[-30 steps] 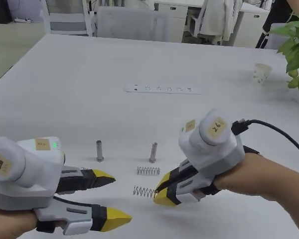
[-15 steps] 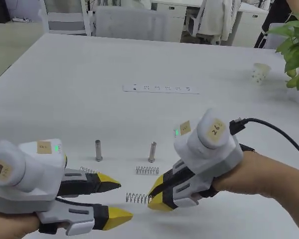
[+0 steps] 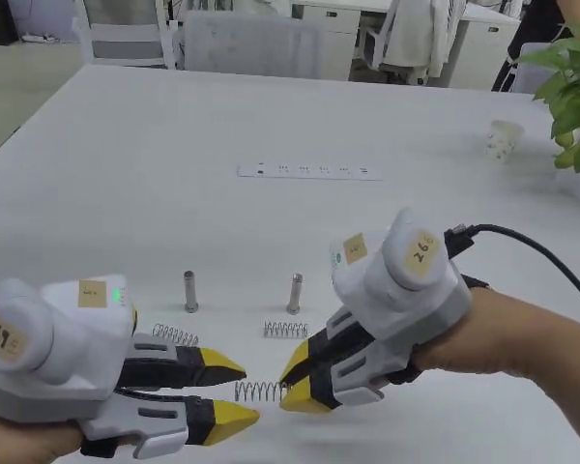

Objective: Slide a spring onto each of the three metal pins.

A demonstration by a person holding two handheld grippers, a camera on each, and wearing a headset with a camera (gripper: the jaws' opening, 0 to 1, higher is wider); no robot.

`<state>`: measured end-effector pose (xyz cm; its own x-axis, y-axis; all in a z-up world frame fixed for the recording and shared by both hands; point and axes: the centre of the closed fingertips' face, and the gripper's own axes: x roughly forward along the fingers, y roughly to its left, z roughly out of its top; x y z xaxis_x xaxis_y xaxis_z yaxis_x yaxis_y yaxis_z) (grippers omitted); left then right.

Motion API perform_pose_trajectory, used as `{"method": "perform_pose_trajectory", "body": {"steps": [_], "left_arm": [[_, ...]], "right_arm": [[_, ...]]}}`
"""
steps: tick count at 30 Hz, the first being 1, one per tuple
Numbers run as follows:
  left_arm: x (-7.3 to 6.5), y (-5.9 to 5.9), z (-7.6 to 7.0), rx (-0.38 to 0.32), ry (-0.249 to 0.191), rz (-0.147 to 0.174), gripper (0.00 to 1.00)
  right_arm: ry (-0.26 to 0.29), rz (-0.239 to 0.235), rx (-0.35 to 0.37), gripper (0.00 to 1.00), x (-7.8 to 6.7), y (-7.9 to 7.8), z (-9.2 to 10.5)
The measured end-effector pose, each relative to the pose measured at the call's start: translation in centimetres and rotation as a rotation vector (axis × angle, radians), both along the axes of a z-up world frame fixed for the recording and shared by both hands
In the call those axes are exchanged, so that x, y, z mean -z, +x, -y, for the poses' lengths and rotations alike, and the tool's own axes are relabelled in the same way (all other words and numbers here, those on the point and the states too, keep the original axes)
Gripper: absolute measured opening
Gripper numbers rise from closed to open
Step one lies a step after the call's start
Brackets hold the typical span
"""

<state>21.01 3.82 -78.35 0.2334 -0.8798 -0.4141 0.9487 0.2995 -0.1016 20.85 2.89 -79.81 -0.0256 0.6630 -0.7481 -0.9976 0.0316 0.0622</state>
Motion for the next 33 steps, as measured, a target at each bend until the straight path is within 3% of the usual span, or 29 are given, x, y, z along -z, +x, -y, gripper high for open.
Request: {"method": "perform_pose_trajectory", "body": {"steps": [12, 33], "left_arm": [[0.14, -0.24, 0.05, 0.025, 0.016, 0.022, 0.06], [0.37, -0.40, 0.12, 0.043, 0.040, 0.041, 0.03]], "right_arm": [[-0.008, 0.005, -0.027, 0.07, 0.00, -0.43, -0.03], [-0.024, 0.022, -0.044, 0.07, -0.35, -0.55, 0.03]]}}
